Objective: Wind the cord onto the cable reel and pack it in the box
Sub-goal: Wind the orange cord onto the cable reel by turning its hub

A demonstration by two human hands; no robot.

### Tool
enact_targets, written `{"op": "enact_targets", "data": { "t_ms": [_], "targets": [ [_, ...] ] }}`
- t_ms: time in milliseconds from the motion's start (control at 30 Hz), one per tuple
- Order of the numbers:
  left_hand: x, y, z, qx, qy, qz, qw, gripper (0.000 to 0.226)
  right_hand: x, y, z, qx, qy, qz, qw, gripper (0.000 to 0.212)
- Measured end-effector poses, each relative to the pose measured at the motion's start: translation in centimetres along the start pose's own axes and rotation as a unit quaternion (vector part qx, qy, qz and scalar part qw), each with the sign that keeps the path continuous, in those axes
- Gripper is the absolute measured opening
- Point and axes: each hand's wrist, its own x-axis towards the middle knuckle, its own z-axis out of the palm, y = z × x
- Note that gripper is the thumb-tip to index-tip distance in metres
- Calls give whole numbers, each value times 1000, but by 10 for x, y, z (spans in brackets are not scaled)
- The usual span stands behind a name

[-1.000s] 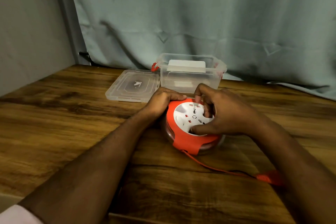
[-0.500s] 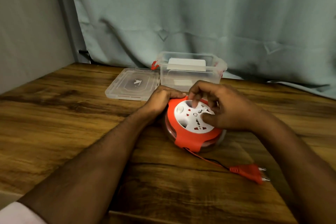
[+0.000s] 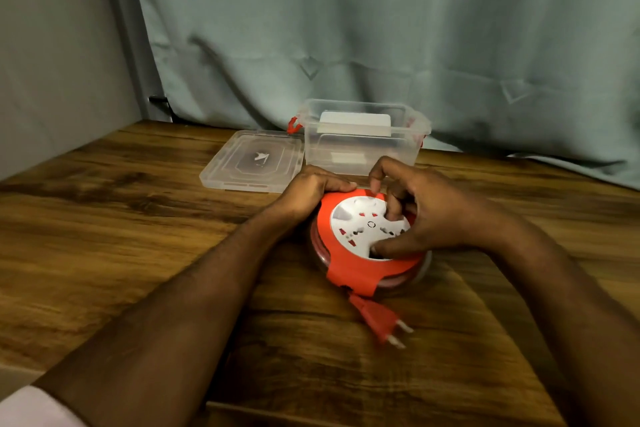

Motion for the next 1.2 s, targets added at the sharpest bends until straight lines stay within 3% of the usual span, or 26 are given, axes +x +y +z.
{"op": "enact_targets", "data": {
  "t_ms": [133, 333, 633, 767, 900, 1100, 1200],
  "targets": [
    [-1, 0, 2, -12, 14, 15, 1000, 12, 4, -9, 4, -80, 29, 36, 996, 61],
    [-2, 0, 3, -17, 8, 26, 999, 23, 4, -20, 11, -112, 49, 37, 992, 51],
    [-4, -1, 1, 15, -54, 8, 998, 23, 4, -17, 12, -48, 14, 44, 998, 42],
    [-7, -1, 2, 92, -73, 31, 993, 14, 8, 1, 14, 49, 109, 38, 992, 46],
    [-12, 0, 7, 157, -103, 72, 980, 29, 14, 19, 20, 53, 236, 61, 968, 32],
    [-30, 4, 5, 311, -144, 203, 917, 14, 18, 23, 29, 64, 245, 91, 963, 24],
    [-40, 8, 9, 273, -175, 197, 925, 18, 19, 23, 32, 74, 257, 89, 959, 25]
  ]
}}
